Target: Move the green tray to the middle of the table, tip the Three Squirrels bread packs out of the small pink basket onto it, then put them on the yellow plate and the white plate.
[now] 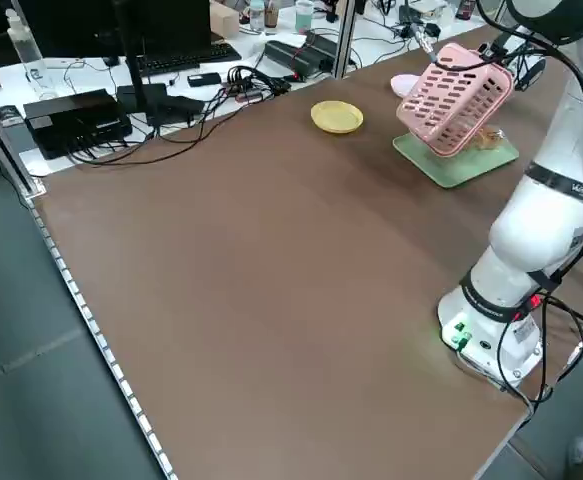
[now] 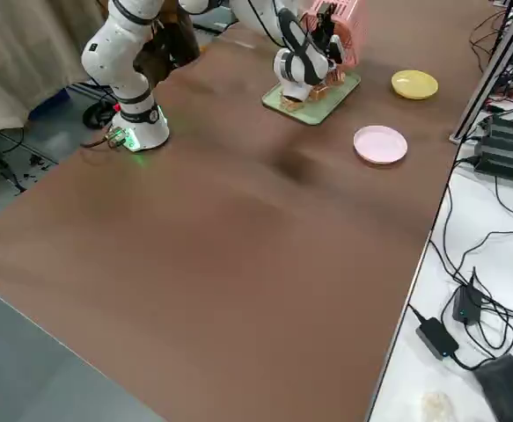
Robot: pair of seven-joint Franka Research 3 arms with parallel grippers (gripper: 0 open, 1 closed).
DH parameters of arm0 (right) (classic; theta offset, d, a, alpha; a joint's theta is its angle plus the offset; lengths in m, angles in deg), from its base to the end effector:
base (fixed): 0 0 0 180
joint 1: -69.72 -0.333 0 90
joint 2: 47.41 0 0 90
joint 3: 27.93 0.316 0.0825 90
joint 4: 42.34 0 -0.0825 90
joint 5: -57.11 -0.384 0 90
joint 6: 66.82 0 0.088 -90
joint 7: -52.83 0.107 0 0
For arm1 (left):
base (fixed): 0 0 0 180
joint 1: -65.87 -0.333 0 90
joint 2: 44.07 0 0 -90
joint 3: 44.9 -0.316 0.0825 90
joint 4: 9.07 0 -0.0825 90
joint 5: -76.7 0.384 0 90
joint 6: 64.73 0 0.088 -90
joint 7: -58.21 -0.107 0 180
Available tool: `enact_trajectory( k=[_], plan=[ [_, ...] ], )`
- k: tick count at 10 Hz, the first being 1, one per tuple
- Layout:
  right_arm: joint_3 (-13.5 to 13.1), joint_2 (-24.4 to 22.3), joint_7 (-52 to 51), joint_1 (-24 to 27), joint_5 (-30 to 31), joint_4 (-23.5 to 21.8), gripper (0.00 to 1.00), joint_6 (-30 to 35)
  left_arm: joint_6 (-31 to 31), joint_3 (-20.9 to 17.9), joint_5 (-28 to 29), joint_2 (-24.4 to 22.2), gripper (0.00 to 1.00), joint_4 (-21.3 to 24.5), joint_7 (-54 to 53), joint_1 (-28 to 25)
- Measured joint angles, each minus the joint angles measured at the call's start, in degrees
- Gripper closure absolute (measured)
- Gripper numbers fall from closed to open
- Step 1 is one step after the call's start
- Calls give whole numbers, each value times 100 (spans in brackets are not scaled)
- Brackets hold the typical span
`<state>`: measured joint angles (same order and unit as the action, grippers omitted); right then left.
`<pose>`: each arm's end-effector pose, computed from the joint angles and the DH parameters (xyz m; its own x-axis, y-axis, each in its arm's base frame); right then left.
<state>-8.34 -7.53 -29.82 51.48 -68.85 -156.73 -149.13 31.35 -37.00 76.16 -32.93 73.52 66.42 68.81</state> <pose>0.4367 0.4367 0.2182 0.9879 -0.0791 0.1332 0.1547 0.5444 -0.8245 0.6127 -0.1099 0.5822 0.9985 -0.0412 0.0372 -0.0427 -0.9982 0.0417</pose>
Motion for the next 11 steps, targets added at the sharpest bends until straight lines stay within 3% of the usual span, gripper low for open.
enact_trajectory(
  k=[11],
  plan=[
    [-233, 446, -589, -104, 37, -177, 94, 1502, -1, 14, 93, 2, 0, 5, 0, 51]
  ],
)
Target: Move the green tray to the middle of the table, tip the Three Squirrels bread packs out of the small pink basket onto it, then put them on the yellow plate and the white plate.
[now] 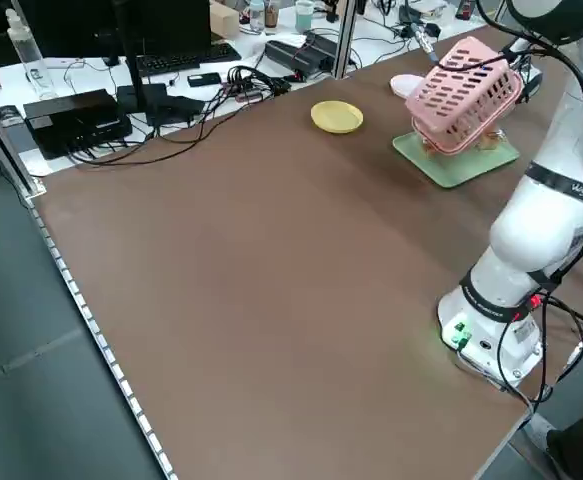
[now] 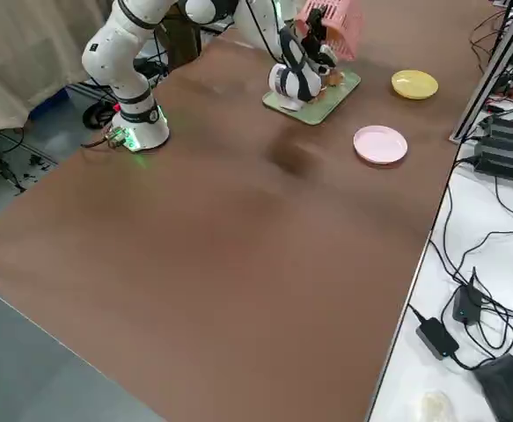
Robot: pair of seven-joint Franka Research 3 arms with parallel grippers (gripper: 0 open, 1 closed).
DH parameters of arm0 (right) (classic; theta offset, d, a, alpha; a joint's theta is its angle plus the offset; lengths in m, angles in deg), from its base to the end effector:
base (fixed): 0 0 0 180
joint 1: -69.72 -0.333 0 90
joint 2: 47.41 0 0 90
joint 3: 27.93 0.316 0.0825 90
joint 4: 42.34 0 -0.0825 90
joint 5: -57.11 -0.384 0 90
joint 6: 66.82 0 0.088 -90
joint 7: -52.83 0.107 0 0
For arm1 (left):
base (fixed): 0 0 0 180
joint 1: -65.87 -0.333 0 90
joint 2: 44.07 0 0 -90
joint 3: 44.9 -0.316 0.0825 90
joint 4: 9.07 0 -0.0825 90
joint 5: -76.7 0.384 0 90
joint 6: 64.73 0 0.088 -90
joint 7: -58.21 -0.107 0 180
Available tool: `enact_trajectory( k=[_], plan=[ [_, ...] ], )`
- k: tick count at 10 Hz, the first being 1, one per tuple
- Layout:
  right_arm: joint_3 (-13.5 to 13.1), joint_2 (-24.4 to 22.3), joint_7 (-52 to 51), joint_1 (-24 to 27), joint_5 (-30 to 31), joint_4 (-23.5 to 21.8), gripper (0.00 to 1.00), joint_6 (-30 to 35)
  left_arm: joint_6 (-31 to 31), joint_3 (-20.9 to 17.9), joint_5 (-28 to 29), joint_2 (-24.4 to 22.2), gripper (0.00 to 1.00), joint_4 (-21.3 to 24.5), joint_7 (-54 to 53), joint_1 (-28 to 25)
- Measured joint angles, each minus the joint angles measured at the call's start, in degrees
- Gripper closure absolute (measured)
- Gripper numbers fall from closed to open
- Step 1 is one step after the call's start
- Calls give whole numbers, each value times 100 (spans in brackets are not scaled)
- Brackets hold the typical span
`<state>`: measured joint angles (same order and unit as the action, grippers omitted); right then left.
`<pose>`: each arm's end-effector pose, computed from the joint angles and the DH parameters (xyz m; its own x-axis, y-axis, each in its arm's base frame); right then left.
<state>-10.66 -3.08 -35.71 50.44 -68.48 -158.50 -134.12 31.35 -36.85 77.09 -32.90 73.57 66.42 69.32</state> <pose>0.4157 0.4223 0.1944 0.9826 -0.1166 0.1443 0.1847 0.6856 -0.7042 0.6118 -0.1152 0.5815 0.9978 -0.0542 0.0382 -0.0553 -0.9981 0.0261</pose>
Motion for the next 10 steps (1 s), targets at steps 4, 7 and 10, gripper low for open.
enact_trajectory(
  k=[4, 7, 10],
  plan=[
    [-73, 25, -136, 0, 105, -131, 94, 73, -9, 3, 109, 13, 0, 2, 0, 76],
    [-83, 27, -137, 0, 115, -132, 94, 61, -9, 3, 110, 19, 0, 1, 0, 77],
    [-83, 27, -171, 0, 130, -139, 94, -37, -9, 2, 110, 20, 0, 1, 0, 77]
  ],
)
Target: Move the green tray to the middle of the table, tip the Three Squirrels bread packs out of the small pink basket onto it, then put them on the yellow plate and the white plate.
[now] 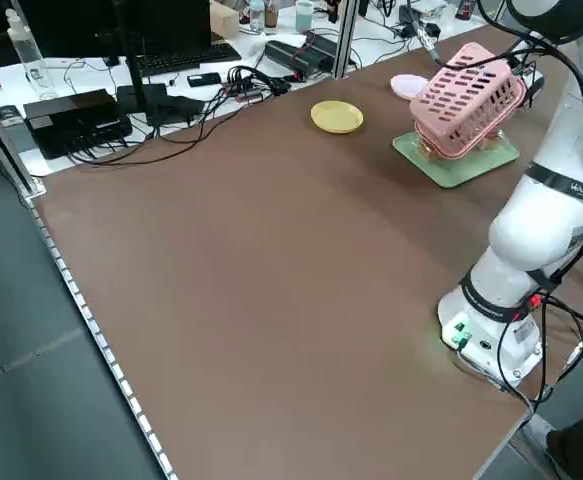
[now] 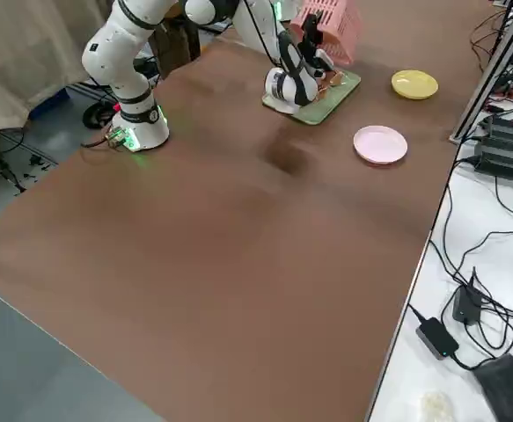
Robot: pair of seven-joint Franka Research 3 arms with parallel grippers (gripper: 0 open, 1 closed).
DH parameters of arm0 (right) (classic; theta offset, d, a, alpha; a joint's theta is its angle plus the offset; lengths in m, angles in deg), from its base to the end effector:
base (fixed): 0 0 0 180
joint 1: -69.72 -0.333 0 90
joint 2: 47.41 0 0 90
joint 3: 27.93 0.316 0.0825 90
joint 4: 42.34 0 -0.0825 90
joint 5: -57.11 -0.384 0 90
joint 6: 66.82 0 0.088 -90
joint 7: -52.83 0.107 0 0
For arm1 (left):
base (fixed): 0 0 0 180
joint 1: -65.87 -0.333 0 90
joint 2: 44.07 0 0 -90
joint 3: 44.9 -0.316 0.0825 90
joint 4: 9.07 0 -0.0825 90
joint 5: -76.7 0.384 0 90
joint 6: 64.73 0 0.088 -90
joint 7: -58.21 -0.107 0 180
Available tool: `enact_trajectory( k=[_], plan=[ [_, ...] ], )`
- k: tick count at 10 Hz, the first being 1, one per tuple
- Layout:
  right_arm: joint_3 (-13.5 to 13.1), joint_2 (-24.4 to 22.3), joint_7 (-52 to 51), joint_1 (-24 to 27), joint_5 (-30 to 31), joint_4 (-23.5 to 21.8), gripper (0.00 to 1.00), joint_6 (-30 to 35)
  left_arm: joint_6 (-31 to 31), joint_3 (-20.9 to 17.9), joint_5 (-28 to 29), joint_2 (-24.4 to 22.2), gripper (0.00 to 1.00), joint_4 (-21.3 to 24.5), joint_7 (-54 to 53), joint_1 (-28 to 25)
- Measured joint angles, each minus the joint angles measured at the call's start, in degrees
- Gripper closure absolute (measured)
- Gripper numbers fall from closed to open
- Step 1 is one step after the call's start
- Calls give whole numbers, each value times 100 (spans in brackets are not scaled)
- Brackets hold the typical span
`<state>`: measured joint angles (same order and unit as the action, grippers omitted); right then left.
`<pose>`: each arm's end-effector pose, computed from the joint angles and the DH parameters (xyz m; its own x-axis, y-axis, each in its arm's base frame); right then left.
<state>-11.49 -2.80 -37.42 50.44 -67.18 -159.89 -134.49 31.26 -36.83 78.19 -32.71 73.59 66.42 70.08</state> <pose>0.4091 0.4137 0.1808 0.9809 -0.1174 0.1553 0.1939 0.6603 -0.7255 0.6112 -0.1217 0.5791 0.9969 -0.0698 0.0357 -0.0701 -0.9975 0.0069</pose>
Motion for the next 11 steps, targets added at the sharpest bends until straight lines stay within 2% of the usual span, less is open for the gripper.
enact_trajectory(
  k=[4, 7, 9, 11],
  plan=[
    [78, -9, -4, 2, -26, 102, 94, -1, 0, -1, 0, 24, 0, 0, 0, 0],
    [371, -97, 36, 5, -220, 277, 94, -148, 0, -1, 0, 30, 0, 0, 0, 1],
    [342, -147, 110, 68, -228, 154, 94, -186, 0, 0, 1, 31, 0, 0, 0, 32],
    [79, -164, 107, 218, 118, -228, 94, 32, 0, 1, 1, 31, 0, 0, 0, 47]
  ],
)
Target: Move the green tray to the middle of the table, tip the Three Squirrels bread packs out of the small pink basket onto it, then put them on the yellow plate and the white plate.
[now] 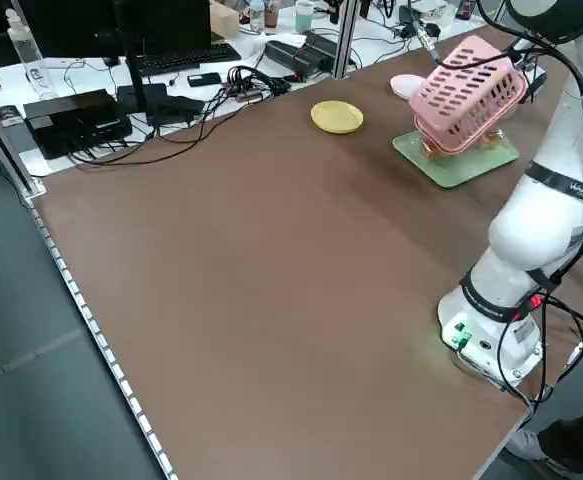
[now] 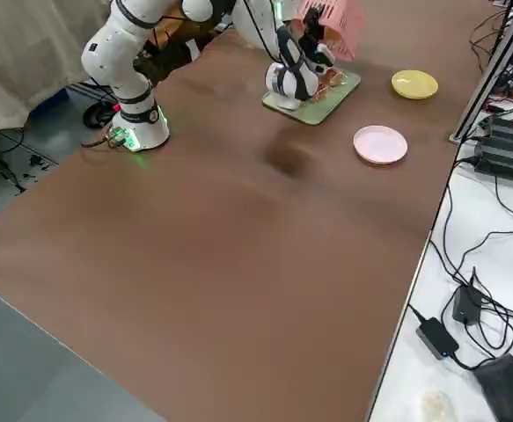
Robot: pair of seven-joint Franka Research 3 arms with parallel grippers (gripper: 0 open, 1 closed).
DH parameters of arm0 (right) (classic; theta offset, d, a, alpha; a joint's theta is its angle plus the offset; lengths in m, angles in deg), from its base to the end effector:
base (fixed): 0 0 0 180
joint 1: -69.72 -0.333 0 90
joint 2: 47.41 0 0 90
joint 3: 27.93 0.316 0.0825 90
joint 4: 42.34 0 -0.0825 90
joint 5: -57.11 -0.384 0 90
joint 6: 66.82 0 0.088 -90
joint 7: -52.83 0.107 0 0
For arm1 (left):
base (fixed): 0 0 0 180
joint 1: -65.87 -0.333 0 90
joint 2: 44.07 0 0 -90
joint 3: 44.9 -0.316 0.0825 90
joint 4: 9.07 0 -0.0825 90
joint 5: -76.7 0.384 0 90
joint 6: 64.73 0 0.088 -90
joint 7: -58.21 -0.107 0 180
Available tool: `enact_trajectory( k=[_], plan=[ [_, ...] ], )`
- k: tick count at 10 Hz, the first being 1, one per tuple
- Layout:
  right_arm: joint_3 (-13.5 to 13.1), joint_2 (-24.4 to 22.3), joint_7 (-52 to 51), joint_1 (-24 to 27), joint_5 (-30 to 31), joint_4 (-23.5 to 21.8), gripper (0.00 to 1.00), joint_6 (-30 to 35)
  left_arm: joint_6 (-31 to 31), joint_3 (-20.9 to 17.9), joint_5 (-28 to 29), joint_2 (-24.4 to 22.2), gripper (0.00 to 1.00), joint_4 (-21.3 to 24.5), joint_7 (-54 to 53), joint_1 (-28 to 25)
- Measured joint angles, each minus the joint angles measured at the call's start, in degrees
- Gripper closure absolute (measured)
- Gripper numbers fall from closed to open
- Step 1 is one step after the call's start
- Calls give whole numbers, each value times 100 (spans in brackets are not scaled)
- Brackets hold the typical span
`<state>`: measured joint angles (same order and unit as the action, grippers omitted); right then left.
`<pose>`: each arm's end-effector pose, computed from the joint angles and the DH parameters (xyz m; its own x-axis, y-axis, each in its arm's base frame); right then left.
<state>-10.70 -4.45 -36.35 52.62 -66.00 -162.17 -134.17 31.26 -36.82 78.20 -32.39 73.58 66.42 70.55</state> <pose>0.4082 0.4000 0.1874 0.9846 -0.1052 0.1399 0.1743 0.6624 -0.7286 0.6115 -0.1269 0.5757 0.9965 -0.0782 0.0303 -0.0784 -0.9969 0.0067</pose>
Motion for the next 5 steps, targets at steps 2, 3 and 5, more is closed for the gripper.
enact_trajectory(
  k=[2, 3, 5],
  plan=[
    [-32, -28, -9, 74, 73, -61, 94, 57, 0, -2, 0, 0, 0, 0, 0, -2],
    [91, -79, -8, 73, -82, -19, 94, -4, 0, -2, 0, 0, 0, 0, 0, -3],
    [539, -144, -9, 54, -477, 213, 94, -429, 0, -2, 0, 2, 0, 0, 0, -1]
  ],
)
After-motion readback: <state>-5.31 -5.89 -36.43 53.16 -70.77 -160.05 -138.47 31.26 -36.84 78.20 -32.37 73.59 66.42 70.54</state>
